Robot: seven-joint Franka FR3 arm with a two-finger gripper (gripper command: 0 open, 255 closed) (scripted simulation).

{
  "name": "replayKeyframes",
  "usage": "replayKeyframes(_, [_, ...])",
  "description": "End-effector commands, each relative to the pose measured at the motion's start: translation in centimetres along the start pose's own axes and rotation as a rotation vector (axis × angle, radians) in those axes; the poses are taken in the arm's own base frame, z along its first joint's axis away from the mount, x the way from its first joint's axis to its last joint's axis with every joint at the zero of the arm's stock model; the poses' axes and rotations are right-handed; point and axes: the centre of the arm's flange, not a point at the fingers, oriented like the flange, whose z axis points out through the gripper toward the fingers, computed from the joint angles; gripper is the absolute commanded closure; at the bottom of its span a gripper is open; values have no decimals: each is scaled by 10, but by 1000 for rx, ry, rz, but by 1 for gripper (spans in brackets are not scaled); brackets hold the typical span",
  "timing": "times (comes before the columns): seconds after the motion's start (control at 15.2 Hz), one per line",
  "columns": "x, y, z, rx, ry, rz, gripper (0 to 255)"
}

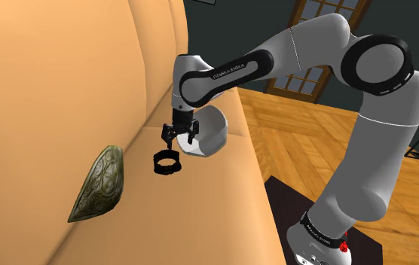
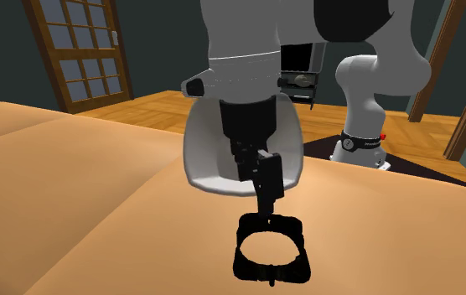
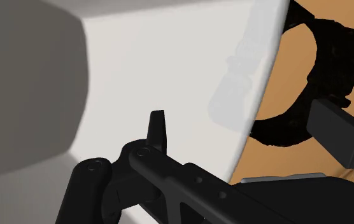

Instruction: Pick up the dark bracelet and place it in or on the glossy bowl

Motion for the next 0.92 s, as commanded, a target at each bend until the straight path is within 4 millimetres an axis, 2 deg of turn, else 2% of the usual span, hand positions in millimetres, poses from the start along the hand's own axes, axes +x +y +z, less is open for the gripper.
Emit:
replayKeyframes(0.0, [0,0,14,0,-4,2,0])
replayKeyframes(0.2, [0,0,33,0,-4,2,0])
replayKeyframes(0.73, [0,0,33,0,-4,2,0])
replayKeyframes(0.79, [1,-1,31,-1,-4,2,255])
replayKeyframes(0.86, [1,0,33,-1,-4,2,255])
